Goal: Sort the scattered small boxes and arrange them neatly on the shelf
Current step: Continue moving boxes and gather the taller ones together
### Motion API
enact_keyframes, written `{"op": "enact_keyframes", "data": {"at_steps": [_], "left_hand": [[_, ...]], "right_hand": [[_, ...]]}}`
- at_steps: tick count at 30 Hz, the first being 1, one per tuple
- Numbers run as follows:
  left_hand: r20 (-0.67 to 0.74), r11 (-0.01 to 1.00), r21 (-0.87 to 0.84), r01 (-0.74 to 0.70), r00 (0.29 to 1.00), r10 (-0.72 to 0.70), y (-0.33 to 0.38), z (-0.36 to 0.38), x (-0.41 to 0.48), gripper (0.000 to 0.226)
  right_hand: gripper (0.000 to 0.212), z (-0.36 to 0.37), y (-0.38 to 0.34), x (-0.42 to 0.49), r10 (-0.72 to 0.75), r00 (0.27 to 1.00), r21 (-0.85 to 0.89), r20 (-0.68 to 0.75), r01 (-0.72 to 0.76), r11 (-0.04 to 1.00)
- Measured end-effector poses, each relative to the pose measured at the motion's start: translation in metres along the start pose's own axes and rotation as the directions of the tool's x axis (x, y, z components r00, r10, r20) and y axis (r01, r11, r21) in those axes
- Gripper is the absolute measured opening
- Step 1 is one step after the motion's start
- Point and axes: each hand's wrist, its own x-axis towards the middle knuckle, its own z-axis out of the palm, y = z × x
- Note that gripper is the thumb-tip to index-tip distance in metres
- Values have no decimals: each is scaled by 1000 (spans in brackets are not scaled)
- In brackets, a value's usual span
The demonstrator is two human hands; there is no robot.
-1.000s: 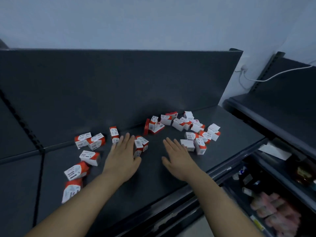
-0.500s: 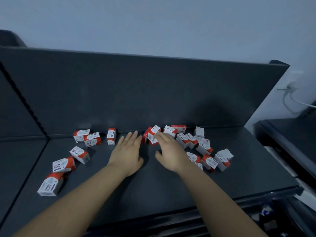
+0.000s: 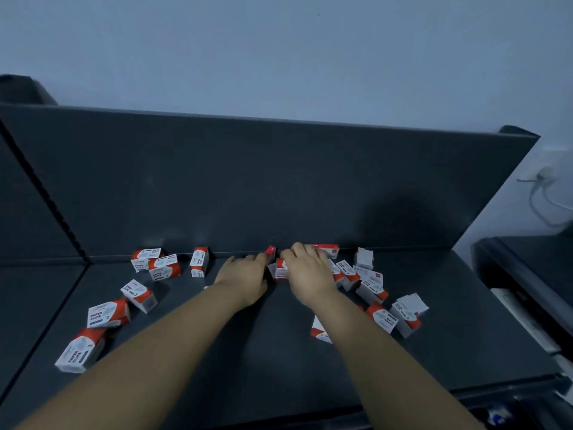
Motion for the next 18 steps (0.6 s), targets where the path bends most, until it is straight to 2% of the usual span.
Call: {"op": "enact_keyframes", "data": {"at_steps": [4,7,10,13,15,18], "left_hand": [[-26,999,-37,3,1000,-4,1,9,9,56],[-78,999,-49,5,997,-9,1,11,9,44],[-98,993,-121,14,995,-26,0,7,3,39],[-159,947,-320,32,984,-87,-2,3,-13,30],[-183,886,-462,-21,981,-73,-6,3,-26,25],[-159,800,-594,-79,987,-21,-13,3,-40,19]], "right_hand": [[50,-3,27,-13,141,986,-86,87,-133,987],[52,-3,40,-22,155,976,-133,152,-135,982],[50,-2,40,-24,162,977,-104,139,-148,983],[52,1,28,-18,87,989,-9,120,-87,996],[55,2,19,-11,14,990,47,141,-21,999],[65,2,10,-1,-60,971,15,232,58,998]]}}
